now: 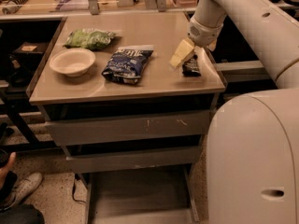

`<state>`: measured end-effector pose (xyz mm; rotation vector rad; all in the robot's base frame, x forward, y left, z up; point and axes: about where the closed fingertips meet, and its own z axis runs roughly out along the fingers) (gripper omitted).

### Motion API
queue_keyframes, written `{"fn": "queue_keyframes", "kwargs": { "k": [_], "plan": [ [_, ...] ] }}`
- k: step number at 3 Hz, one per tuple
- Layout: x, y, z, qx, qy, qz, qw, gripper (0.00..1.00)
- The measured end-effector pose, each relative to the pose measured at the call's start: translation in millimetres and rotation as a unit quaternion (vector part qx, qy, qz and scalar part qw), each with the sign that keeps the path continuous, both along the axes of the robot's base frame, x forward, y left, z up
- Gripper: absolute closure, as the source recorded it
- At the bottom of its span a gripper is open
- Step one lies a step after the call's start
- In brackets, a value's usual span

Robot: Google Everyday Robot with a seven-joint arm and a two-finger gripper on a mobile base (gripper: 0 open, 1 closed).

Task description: Place rxbar chocolate into bottom drawer

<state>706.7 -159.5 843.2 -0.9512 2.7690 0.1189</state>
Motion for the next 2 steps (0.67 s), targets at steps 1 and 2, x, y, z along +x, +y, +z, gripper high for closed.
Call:
{"fn": "queue_keyframes", "kwargs": {
  "k": [1,2],
  "plan": [
    [-1,7,-17,0.012,0.020,0.003,0.9997,0.00],
    [1,11,-32,0.021,0.032,0.003,0.9992,0.00]
  ]
}}
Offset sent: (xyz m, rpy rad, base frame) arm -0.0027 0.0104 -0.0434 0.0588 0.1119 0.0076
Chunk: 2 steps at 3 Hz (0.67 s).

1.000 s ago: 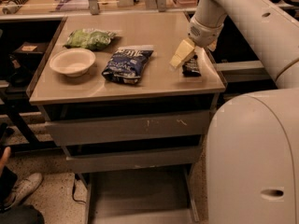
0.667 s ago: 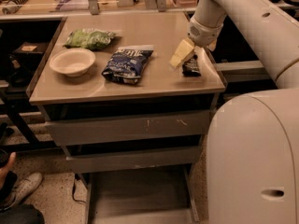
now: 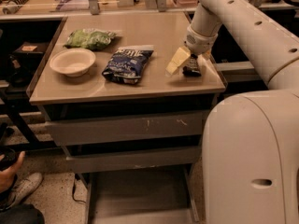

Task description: Place rxbar chocolate into bottom drawer

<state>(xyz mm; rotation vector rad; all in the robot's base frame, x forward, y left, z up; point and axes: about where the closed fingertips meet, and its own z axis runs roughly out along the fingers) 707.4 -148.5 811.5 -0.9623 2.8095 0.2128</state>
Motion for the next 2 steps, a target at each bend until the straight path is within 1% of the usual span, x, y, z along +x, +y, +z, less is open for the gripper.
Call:
{"fn": "queue_keyframes", "kwargs": {
  "k": [1,2],
  "plan": [
    [4.8,2.3,-11.7,0.006,0.010,0.004,0.9999,0.00],
    [7.8,4.0,-14.0,0.007,0.007,0.003,0.9999,0.18]
  ]
}}
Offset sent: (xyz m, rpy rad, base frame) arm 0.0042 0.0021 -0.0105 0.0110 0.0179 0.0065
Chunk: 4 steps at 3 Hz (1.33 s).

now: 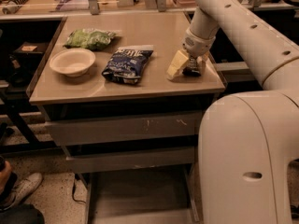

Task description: Place rxbar chocolate into bottom drawer

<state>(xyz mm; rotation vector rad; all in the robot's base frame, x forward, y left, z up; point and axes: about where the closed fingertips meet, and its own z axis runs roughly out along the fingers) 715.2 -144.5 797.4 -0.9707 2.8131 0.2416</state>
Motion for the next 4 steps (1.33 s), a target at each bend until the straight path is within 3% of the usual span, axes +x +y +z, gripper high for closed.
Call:
{"fn": "queue_keyframes", "kwargs": {
  "k": [3,4],
  "plan": [
    [0.0,0.0,0.0,0.000,0.000,0.000,1.0000,0.88],
    [0.0,0.0,0.0,0.000,0.000,0.000,1.0000,1.00]
  ]
}}
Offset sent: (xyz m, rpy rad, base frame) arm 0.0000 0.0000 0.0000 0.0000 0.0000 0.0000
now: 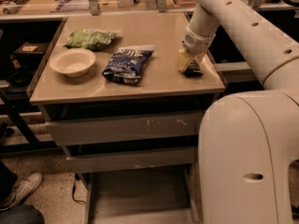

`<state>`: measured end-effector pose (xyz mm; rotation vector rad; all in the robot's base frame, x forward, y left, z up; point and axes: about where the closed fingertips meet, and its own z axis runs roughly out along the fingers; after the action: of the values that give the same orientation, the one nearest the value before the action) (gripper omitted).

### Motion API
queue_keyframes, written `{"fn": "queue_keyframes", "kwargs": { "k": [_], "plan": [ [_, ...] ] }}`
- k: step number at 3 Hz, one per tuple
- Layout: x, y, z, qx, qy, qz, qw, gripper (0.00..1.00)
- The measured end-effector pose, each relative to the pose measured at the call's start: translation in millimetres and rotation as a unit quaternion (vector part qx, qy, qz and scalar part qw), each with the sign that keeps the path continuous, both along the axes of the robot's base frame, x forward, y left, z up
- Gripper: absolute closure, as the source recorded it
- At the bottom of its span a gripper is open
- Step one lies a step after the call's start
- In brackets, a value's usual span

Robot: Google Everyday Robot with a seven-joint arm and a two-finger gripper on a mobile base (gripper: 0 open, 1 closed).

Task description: Place rxbar chocolate into bottom drawer

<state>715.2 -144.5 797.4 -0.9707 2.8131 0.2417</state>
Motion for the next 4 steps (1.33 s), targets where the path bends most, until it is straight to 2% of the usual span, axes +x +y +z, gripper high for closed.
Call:
{"fn": "queue_keyframes", "kwargs": {
  "k": [3,4],
  "plan": [
    [0,0,18,0.000,0.000,0.000,1.0000,1.00],
    [-17,-8,24,0.001,-0.001,0.016,0.9999,1.00]
  ]
}}
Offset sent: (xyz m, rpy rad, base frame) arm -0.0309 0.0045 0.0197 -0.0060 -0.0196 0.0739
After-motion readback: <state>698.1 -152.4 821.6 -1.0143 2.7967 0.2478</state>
